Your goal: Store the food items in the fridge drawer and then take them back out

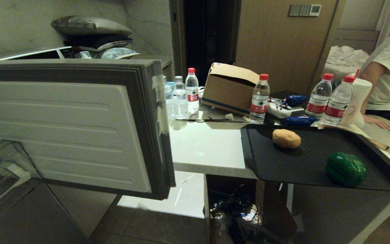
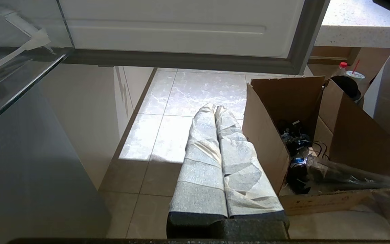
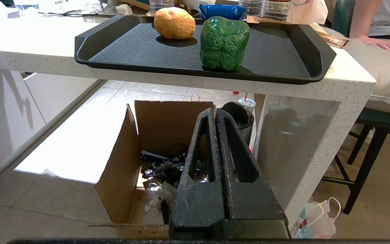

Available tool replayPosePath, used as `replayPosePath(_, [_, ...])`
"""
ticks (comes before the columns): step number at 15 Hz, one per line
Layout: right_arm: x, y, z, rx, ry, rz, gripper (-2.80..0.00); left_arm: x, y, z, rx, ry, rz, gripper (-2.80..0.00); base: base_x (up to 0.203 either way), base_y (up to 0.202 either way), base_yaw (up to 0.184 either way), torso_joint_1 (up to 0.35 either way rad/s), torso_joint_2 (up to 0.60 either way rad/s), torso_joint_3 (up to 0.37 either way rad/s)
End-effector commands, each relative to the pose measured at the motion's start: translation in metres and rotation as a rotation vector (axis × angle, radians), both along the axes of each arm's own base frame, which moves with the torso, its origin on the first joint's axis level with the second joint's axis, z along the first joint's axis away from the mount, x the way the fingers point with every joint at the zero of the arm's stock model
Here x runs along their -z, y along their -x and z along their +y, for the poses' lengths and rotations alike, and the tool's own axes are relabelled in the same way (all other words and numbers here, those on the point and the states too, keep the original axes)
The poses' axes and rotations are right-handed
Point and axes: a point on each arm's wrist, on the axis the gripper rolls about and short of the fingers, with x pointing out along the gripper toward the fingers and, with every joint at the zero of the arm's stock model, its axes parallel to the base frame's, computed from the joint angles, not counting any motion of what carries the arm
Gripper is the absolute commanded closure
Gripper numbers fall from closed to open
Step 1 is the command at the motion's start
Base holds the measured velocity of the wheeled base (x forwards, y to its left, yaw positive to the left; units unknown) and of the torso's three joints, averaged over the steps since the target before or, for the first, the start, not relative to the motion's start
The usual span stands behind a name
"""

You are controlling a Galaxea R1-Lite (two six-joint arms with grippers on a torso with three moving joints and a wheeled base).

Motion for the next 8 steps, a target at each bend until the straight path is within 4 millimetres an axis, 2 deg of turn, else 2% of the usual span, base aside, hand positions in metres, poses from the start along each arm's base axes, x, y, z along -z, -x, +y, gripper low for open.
replayPosePath(1, [0.0084, -0.0024, 0.0000, -0.001, 0.000, 0.029, 0.00, 0.0000, -0.0001, 0.0000, 0.000, 0.000, 0.002, 0.00, 0.000, 0.000, 0.000, 0.000, 0.00, 0.000])
replayPosePath(8, [0.0084, -0.0024, 0.0000, -0.001, 0.002, 0.029, 0.00, 0.0000, -0.0001, 0.0000, 0.000, 0.000, 0.001, 0.00, 0.000, 0.000, 0.000, 0.000, 0.00, 0.000])
